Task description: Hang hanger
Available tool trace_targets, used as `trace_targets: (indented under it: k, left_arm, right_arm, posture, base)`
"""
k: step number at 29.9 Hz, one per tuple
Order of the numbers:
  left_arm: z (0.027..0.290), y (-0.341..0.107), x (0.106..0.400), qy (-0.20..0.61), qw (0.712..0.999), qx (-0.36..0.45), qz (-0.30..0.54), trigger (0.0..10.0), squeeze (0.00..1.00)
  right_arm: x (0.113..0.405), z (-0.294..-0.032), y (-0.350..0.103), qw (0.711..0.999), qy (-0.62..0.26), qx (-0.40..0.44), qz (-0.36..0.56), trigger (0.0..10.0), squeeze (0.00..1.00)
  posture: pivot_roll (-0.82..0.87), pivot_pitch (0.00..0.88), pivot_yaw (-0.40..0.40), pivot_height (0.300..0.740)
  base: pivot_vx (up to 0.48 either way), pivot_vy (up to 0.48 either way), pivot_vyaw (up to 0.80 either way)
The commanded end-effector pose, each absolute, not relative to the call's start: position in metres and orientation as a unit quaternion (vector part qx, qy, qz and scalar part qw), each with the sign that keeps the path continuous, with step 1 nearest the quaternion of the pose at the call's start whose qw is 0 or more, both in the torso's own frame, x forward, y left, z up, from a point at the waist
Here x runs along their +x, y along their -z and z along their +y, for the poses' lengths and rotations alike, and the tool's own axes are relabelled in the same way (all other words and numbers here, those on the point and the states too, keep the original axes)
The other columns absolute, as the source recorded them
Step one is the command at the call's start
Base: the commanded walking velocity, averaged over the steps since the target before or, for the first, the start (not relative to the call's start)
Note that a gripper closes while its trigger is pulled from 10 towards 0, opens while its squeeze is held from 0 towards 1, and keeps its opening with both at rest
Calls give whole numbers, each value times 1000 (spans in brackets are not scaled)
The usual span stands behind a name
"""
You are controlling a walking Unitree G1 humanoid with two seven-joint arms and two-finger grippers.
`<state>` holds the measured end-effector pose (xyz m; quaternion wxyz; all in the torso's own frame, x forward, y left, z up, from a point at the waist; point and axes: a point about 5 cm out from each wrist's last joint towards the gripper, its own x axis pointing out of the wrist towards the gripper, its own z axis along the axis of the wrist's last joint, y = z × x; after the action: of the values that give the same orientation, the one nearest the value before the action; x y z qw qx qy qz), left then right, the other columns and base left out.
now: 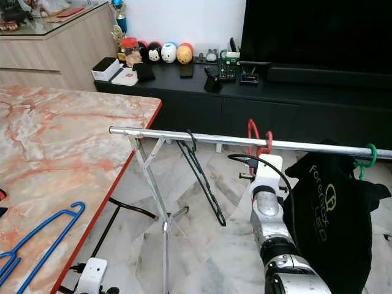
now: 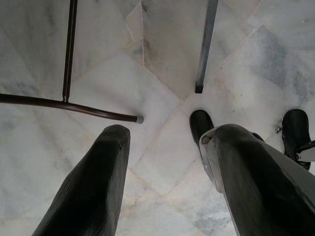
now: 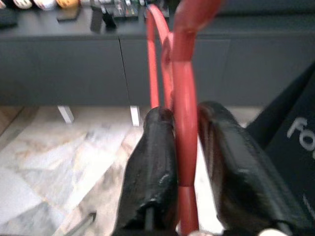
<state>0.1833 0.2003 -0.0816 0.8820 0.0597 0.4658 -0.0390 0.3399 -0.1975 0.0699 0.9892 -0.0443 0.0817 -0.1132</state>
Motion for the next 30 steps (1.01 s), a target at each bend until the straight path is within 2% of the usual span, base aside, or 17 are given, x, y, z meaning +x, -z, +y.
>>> trace_targets:
  k: [1, 17, 26, 27, 28, 30]
  left_arm:
    - [205, 82, 181, 33, 878, 61, 473, 10000, 0]
    - [206, 82, 181, 36, 877, 63, 474, 10000, 0]
    - [205, 83, 180, 35, 877, 62, 474, 10000, 0]
    - [205, 83, 180, 36, 877, 62, 474, 10000, 0]
    - [205, 83, 180, 36, 877, 61, 474, 10000, 0]
    - [205, 83, 180, 36, 878, 61, 474, 10000, 0]
  right_arm:
    - [340, -196, -75, 991, 112, -48, 59, 10000, 1000]
    - [332, -189, -75, 992, 116, -44, 24, 10000, 1000]
    - [311, -184, -75, 991, 124, -44, -37, 10000, 996]
    - [305, -181, -76, 990, 116, -57, -54, 10000, 122]
    - [301, -180, -76, 990, 112, -64, -62, 10000, 0]
    - [289, -179, -76, 988, 113, -75, -78, 10000, 0]
  posture:
    - [-29, 0, 77, 740]
    - [-30, 0, 79, 740]
    - [-32, 0, 75, 740]
    - [-31, 0, 74, 740]
    - [-31, 0, 73, 740]
    - [-32, 0, 73, 740]
  base:
    - [0, 0, 0]
    - [0, 0, 0]
    - [0, 0, 0]
    - [0, 0, 0]
    - [0, 0, 0]
    - [0, 0, 0]
